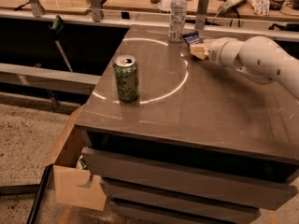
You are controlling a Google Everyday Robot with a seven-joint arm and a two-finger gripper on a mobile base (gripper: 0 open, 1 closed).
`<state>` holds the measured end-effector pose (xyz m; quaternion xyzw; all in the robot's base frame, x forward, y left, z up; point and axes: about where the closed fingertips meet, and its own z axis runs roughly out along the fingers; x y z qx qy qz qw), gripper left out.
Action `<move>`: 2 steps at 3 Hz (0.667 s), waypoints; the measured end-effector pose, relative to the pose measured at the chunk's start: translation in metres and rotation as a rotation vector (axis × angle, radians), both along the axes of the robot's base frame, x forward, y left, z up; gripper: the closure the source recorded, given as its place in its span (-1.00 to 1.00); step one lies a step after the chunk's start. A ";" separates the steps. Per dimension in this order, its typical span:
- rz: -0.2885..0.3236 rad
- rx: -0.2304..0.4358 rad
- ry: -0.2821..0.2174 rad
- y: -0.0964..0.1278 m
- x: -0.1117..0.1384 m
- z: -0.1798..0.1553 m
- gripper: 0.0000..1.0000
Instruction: Move rxbar blueberry near blue plastic bottle
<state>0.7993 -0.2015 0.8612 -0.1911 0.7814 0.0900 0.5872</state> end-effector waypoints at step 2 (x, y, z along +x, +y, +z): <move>0.007 0.005 0.005 0.010 0.018 -0.004 -0.21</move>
Offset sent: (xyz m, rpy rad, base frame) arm 0.0260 0.0121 -0.0054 0.0042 0.0092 0.0084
